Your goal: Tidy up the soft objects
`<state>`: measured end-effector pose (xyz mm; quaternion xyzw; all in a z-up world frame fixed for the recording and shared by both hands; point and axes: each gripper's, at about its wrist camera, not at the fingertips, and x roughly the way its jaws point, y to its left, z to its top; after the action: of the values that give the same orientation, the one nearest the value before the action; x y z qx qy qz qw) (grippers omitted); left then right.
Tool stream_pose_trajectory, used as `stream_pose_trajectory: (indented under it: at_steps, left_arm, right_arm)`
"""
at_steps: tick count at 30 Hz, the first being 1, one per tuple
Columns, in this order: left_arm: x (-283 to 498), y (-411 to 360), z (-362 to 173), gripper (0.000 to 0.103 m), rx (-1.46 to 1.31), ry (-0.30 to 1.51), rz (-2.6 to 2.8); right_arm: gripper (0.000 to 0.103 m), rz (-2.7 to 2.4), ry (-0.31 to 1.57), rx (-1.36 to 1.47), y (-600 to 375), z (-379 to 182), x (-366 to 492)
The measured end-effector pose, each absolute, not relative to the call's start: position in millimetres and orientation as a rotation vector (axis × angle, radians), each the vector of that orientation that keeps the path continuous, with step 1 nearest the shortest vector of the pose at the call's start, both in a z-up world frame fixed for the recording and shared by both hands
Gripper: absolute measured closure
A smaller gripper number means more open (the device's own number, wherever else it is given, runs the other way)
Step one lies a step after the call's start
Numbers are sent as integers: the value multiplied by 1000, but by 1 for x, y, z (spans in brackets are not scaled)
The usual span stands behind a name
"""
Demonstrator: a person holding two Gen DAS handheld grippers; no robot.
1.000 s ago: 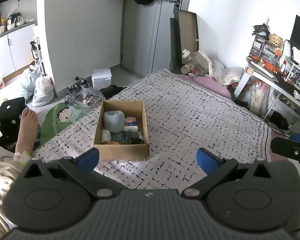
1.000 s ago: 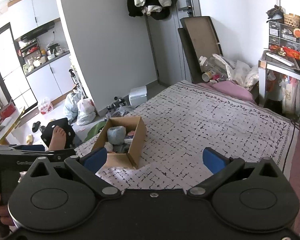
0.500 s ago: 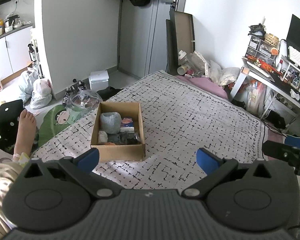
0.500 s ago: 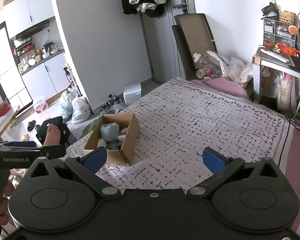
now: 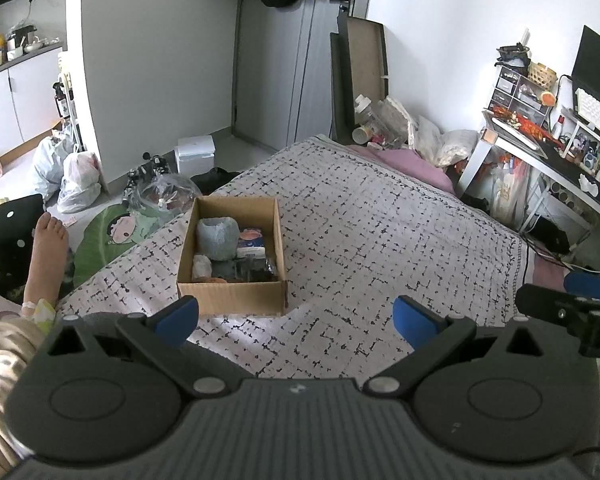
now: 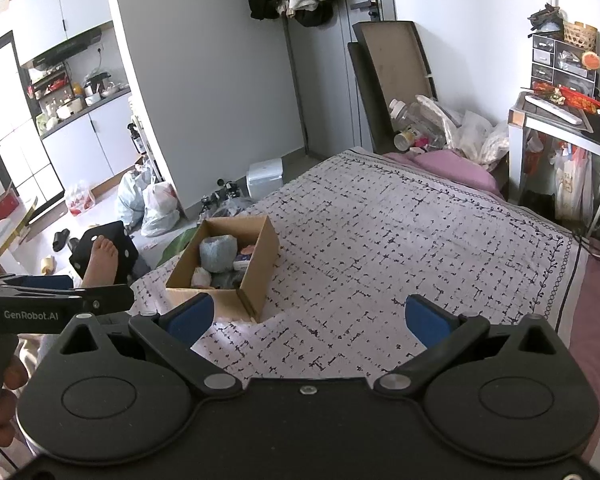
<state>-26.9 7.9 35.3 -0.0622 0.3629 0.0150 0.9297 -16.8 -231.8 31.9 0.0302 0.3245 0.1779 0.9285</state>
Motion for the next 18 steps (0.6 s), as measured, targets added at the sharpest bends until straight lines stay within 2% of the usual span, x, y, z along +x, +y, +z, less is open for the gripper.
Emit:
stream_pose_trajectory:
  at_steps: [18]
  left_arm:
    - [-28, 5, 32, 0, -130, 743, 18]
  right_arm:
    - [0, 360, 667, 60, -233, 32, -16]
